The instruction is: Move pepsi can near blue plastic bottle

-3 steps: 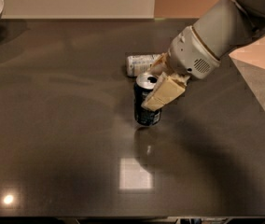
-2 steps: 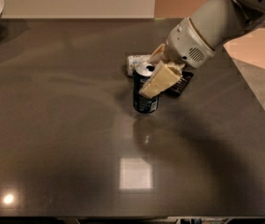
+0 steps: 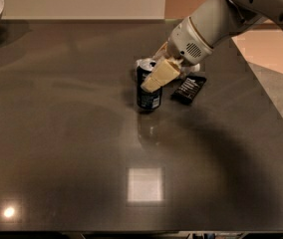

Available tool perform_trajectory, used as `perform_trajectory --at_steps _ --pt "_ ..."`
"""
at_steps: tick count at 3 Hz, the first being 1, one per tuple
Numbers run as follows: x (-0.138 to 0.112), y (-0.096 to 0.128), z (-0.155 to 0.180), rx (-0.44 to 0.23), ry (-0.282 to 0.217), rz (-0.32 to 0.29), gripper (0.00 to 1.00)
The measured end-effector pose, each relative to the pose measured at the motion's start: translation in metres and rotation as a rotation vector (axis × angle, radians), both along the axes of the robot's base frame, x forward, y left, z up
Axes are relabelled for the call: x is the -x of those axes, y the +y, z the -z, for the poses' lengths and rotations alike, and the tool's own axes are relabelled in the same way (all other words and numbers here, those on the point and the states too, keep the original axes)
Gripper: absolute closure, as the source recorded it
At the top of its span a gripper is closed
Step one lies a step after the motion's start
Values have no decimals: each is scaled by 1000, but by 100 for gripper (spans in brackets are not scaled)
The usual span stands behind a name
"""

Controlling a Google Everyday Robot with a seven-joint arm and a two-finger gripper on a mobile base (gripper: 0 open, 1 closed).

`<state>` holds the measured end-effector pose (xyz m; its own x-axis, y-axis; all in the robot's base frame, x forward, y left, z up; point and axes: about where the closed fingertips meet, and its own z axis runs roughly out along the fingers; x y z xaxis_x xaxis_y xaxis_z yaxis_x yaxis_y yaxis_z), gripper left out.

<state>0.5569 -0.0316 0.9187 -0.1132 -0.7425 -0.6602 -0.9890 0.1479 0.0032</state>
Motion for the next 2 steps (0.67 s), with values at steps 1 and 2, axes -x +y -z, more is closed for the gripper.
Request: perform_trajectory --at_steps 1,2 --pt "-22 3 13 1 23 47 100" --pt "-37 -2 26 15 32 101 85"
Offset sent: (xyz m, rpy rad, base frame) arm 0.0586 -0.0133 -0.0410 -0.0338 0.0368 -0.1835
